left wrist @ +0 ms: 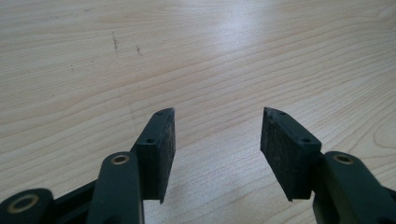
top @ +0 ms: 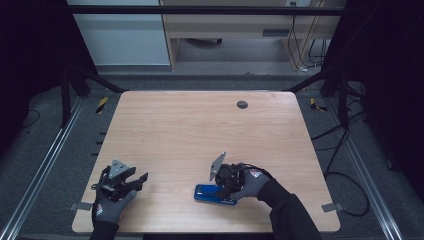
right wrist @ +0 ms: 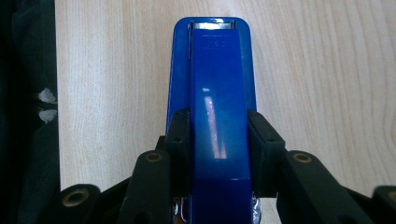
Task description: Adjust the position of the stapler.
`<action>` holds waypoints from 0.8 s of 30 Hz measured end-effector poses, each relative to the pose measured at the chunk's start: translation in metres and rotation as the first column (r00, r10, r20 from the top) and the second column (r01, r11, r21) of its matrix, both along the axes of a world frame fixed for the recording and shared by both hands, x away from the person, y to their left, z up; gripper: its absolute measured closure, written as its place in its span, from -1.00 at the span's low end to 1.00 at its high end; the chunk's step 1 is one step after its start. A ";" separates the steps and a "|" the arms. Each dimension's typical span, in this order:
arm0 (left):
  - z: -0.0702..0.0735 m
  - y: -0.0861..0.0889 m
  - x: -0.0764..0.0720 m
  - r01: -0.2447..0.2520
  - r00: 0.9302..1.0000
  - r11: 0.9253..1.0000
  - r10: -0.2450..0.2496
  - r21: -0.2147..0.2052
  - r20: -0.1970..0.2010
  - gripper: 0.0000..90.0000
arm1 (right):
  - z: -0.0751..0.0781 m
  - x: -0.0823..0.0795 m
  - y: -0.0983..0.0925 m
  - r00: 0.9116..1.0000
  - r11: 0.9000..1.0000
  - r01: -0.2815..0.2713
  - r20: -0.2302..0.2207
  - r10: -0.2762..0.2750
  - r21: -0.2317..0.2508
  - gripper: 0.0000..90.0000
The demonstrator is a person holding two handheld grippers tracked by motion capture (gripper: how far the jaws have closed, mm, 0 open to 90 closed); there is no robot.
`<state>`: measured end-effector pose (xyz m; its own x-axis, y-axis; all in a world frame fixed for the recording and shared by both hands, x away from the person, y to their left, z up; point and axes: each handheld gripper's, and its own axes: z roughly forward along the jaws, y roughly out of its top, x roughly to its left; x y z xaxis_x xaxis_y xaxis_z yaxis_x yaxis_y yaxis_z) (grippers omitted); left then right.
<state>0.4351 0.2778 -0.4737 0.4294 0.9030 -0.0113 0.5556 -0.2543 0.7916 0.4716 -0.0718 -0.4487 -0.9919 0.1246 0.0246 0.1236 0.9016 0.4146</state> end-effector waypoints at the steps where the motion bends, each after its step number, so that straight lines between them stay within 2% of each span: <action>1: 0.000 0.000 0.000 -0.002 1.000 1.000 0.002 -0.005 0.001 0.01 | -0.001 -0.001 0.000 1.000 1.000 -0.009 -0.003 0.009 -0.005 0.47; 6: -0.001 -0.001 0.000 -0.001 1.000 1.000 0.001 -0.004 0.000 0.01 | -0.003 -0.004 0.000 0.999 0.999 -0.038 0.016 0.038 -0.011 0.47; 11: -0.001 -0.001 0.000 0.000 1.000 1.000 0.000 -0.003 0.000 0.01 | -0.004 -0.005 -0.001 0.998 0.998 -0.065 0.003 0.065 -0.001 0.47; 20: -0.001 -0.002 0.000 0.005 1.000 1.000 -0.005 0.000 -0.004 0.01 | -0.006 -0.009 -0.001 0.998 0.998 -0.059 0.027 0.059 0.000 0.45; 24: -0.001 -0.002 0.000 0.007 1.000 1.000 -0.007 0.001 -0.004 0.00 | -0.007 -0.010 -0.002 0.999 0.999 -0.040 0.030 0.040 0.006 0.44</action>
<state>0.4355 0.2754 -0.4749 0.4361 0.8998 -0.0118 0.5568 -0.2595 0.7891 0.4617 -0.0741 -0.4555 -0.9964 0.0845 -0.0040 0.0749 0.9028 0.4236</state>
